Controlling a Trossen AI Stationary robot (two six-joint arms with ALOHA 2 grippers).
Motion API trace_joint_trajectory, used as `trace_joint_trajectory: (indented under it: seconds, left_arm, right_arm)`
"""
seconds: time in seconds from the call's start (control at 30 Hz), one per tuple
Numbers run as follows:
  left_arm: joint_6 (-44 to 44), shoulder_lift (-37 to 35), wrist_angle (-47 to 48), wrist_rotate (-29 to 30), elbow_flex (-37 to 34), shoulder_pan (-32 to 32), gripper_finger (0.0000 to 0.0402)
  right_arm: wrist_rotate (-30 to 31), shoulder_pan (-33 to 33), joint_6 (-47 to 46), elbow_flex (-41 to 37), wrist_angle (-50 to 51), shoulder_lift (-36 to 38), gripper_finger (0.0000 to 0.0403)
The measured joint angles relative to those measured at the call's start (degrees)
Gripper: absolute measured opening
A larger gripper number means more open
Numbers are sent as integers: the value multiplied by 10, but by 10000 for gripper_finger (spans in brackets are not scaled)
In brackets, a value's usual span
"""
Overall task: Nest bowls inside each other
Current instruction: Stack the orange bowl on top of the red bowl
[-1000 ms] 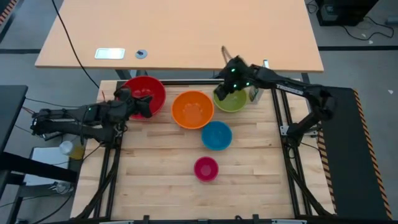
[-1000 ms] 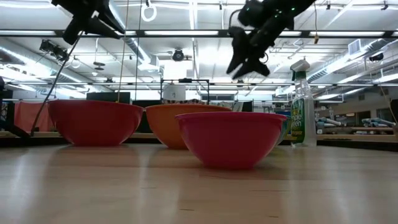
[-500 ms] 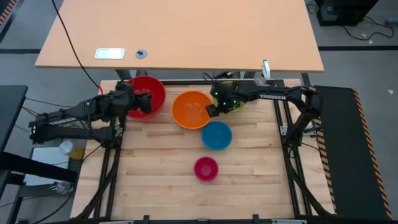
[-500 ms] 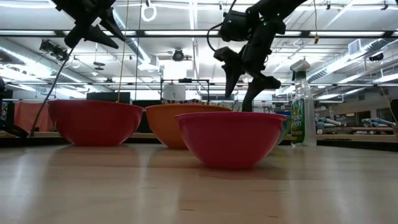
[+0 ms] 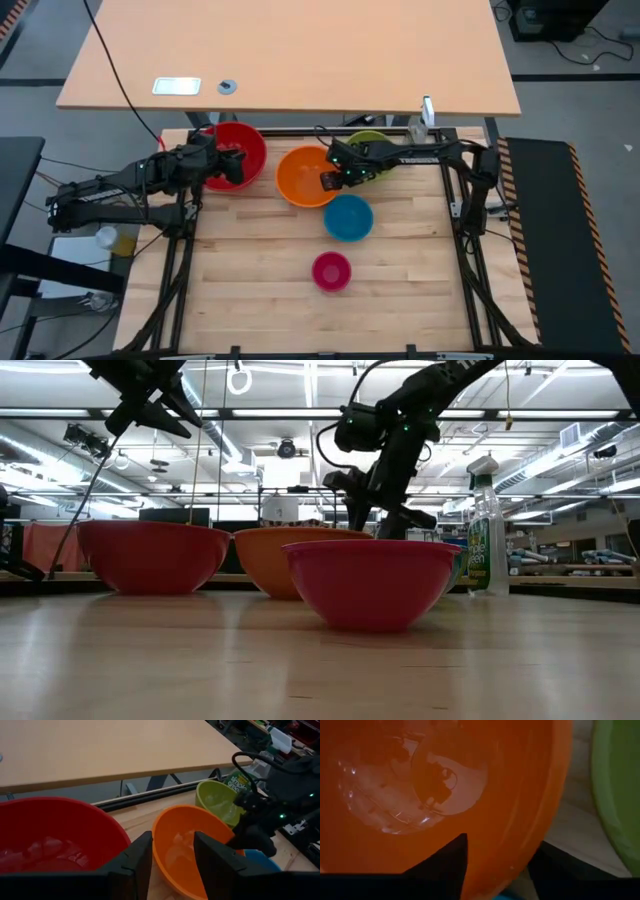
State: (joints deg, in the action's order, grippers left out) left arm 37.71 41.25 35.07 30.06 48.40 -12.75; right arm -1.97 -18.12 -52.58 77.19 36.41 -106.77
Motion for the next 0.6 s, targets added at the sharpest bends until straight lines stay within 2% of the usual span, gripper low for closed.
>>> trace_joint_trajectory:
  seconds: [0.2,0.37,0.6]
  left_arm:
    - [0,0,1,0,0,0,148]
    - [-10,0,1,-3,0,0,148]
    - [-11,-2,-14,-22,0,0,148]
  right_arm:
    - [30,1,8,0,0,-1,92]
    - [19,-1,27,0,-1,1,21]
    - [33,-17,32,-1,-8,22,35]
